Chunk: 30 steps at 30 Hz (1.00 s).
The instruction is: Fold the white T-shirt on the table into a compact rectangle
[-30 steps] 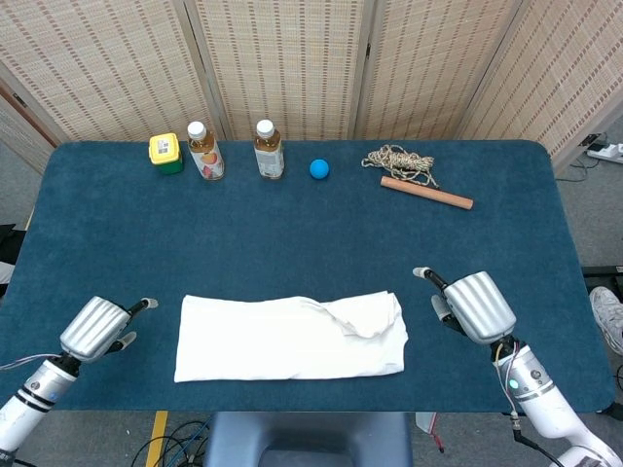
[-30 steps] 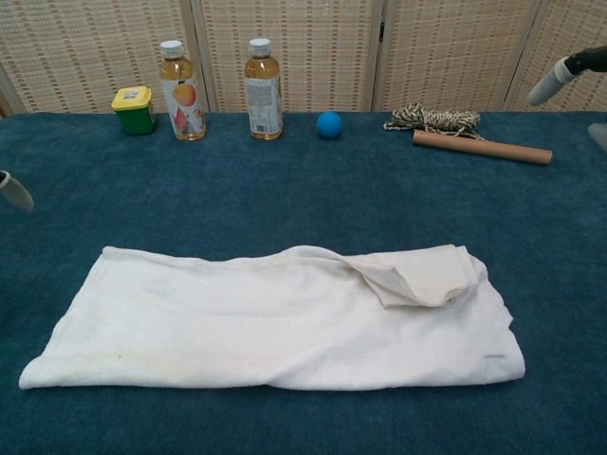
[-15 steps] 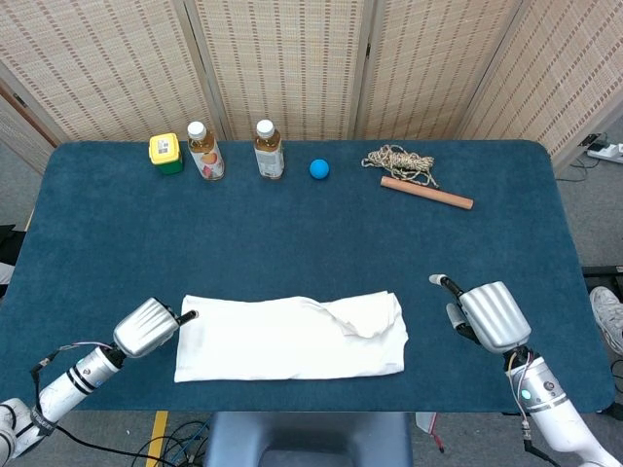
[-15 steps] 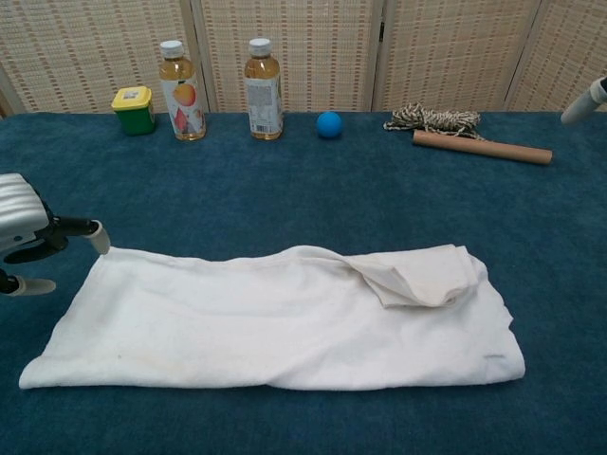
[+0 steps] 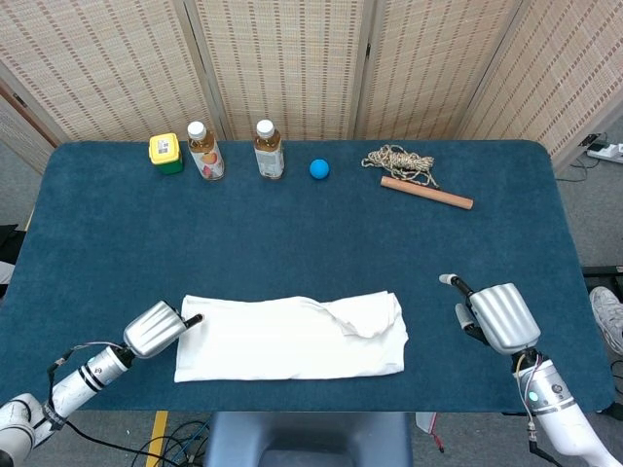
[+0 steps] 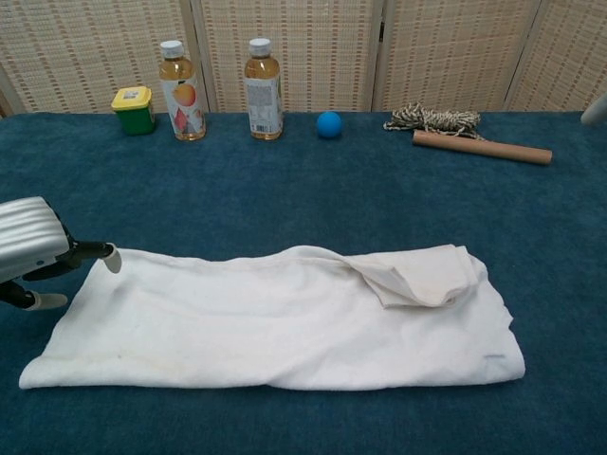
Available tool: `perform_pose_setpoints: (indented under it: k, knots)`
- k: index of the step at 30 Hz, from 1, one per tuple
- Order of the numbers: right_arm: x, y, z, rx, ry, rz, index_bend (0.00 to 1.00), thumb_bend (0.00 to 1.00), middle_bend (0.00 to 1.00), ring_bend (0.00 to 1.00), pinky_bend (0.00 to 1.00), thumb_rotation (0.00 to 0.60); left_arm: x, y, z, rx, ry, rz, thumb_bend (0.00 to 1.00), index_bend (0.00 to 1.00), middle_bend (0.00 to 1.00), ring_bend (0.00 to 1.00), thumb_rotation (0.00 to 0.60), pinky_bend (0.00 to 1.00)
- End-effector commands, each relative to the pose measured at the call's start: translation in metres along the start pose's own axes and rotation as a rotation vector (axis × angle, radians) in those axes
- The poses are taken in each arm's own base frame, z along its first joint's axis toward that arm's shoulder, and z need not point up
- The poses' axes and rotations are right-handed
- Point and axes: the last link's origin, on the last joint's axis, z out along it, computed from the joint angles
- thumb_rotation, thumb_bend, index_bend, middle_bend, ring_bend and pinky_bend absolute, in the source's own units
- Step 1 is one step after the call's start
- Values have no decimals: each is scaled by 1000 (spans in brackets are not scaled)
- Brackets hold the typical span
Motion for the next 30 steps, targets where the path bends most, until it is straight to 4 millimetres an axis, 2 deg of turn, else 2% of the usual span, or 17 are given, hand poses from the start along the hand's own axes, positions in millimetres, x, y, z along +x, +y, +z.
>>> perform_pose_setpoints:
  k: [1,12,26,30]
  knots:
    - [0,1,-1,-2,0,1,229,576,960,945,959,600,-2,1,0,1,-9,8,213,378,907,872,600,1000]
    - [-3,2,-2,-7,-9,11,229,576,960,946,960,600,-6,4,-3,-6,-23,3,213,377,907,872,600,1000]
    - [-1,7,-5,-26,3,21,229,576,961,945,959,600,-6,21,14,-25,4,-59,213,381,908,872,600,1000]
    - [0,8,-6,-30,6,23,229,576,961,945,960,600,-4,22,17,-25,13,-89,213,423,907,872,600,1000]
